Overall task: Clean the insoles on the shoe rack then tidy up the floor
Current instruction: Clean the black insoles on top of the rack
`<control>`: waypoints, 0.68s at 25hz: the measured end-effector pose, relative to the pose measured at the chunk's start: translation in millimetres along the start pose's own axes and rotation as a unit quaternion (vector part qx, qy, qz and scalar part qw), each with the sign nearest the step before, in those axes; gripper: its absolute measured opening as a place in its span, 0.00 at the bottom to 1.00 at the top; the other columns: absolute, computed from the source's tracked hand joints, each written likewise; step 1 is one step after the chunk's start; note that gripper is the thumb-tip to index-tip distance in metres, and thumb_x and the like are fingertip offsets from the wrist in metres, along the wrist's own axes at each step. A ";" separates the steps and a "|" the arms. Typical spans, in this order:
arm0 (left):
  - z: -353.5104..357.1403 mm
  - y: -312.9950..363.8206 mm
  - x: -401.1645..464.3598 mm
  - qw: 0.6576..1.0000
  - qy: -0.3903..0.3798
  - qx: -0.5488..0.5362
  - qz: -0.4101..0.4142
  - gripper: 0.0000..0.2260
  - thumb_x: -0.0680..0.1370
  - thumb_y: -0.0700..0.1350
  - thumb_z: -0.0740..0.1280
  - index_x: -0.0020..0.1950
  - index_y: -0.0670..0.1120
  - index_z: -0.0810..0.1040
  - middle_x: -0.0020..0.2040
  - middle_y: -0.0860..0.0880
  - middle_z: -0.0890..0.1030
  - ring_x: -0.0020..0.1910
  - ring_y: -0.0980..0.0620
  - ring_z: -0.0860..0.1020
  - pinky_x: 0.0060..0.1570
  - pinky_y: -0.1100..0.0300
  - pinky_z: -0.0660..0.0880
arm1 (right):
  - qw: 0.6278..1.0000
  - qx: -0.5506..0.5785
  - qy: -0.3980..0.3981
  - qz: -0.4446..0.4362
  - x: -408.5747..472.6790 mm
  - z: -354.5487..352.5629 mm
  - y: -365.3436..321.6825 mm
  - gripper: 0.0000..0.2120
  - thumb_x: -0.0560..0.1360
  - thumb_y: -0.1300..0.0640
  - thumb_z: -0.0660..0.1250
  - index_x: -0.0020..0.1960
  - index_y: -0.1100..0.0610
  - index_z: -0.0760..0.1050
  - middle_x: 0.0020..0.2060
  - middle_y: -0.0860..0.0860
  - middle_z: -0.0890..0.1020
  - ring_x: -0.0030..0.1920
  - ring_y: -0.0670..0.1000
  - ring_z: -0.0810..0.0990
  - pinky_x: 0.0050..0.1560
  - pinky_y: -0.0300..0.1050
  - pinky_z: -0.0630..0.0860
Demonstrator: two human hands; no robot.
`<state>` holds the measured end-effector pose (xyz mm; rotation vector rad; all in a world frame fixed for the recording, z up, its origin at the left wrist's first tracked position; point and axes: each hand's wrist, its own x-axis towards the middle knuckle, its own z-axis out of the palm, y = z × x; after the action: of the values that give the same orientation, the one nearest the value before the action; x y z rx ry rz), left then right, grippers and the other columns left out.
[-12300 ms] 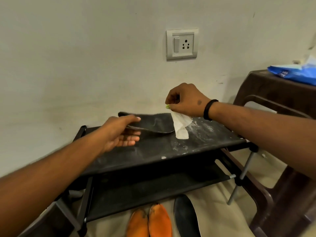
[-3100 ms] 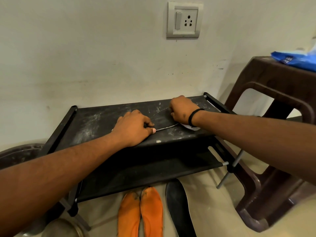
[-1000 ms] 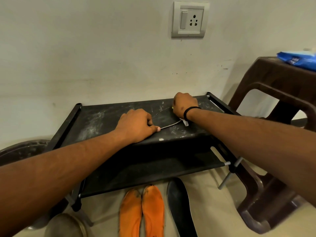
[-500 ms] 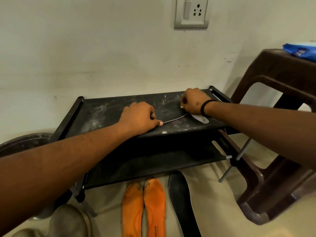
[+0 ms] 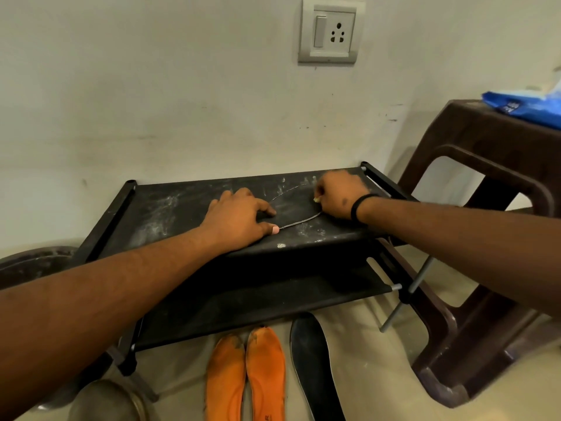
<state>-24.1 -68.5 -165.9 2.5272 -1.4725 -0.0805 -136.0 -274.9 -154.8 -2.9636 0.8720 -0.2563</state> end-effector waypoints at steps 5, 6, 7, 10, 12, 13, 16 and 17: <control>0.8 1.2 2.1 1.000 -0.001 0.009 0.000 0.21 0.76 0.66 0.66 0.68 0.64 0.76 0.67 0.48 0.72 0.68 0.42 0.69 0.67 0.42 0.67 | 0.989 0.095 -0.075 -0.085 -16.9 2.8 -20.5 0.05 0.75 0.58 0.68 0.46 0.52 0.82 0.43 0.48 0.84 0.45 0.49 0.81 0.54 0.48 0.80; 0.4 1.5 2.5 1.000 -0.001 0.008 0.001 0.21 0.76 0.66 0.66 0.68 0.64 0.76 0.67 0.48 0.72 0.68 0.42 0.69 0.67 0.42 0.67 | 0.994 0.067 -0.059 -0.062 -9.5 -1.0 -14.3 0.04 0.75 0.57 0.68 0.46 0.52 0.82 0.44 0.49 0.84 0.46 0.50 0.81 0.55 0.50 0.79; 0.2 1.8 2.2 1.000 -0.001 0.006 0.001 0.21 0.76 0.65 0.66 0.68 0.63 0.76 0.67 0.48 0.72 0.68 0.42 0.69 0.67 0.42 0.67 | 0.999 0.025 -0.035 -0.030 -2.7 -3.4 -7.1 0.03 0.75 0.56 0.68 0.46 0.52 0.81 0.45 0.50 0.84 0.47 0.52 0.81 0.55 0.53 0.79; 0.1 2.4 1.7 1.000 -0.005 0.006 0.000 0.21 0.76 0.65 0.66 0.68 0.63 0.75 0.68 0.48 0.72 0.68 0.42 0.69 0.67 0.43 0.66 | 0.997 -0.069 0.013 0.038 10.9 -0.7 8.5 0.02 0.74 0.57 0.67 0.46 0.55 0.76 0.45 0.55 0.82 0.49 0.58 0.79 0.56 0.55 0.76; -0.1 1.9 2.6 1.000 -0.004 0.008 0.001 0.21 0.76 0.65 0.66 0.68 0.63 0.75 0.68 0.48 0.72 0.68 0.42 0.68 0.67 0.43 0.66 | 0.997 -0.043 0.024 0.064 16.9 3.5 6.1 0.04 0.74 0.57 0.67 0.48 0.56 0.77 0.45 0.55 0.82 0.49 0.59 0.79 0.56 0.55 0.75; -0.3 1.6 2.5 1.000 -0.004 0.007 0.000 0.21 0.76 0.65 0.66 0.68 0.62 0.75 0.68 0.48 0.72 0.68 0.42 0.68 0.67 0.43 0.66 | 0.997 -0.009 0.028 0.076 20.2 4.8 3.0 0.05 0.75 0.57 0.67 0.49 0.57 0.77 0.46 0.55 0.82 0.50 0.59 0.79 0.56 0.55 0.76; -0.2 1.3 2.3 1.000 -0.005 0.011 0.001 0.21 0.76 0.65 0.66 0.68 0.63 0.75 0.67 0.48 0.72 0.68 0.42 0.69 0.67 0.42 0.66 | 0.993 0.089 0.027 0.066 24.1 9.7 -7.5 0.03 0.75 0.59 0.67 0.46 0.55 0.79 0.45 0.54 0.83 0.48 0.56 0.81 0.56 0.54 0.78; 0.0 1.0 1.7 1.000 -0.004 0.011 -0.001 0.21 0.76 0.65 0.66 0.68 0.63 0.75 0.67 0.49 0.72 0.68 0.43 0.69 0.67 0.42 0.66 | 0.992 0.116 0.011 0.042 20.8 10.5 -11.5 0.04 0.75 0.59 0.67 0.44 0.54 0.80 0.43 0.52 0.83 0.47 0.54 0.81 0.55 0.52 0.79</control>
<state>-24.1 -70.4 -165.6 2.5473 -1.4827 -0.0752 -110.9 -276.5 -161.1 -2.7093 0.9010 -0.3614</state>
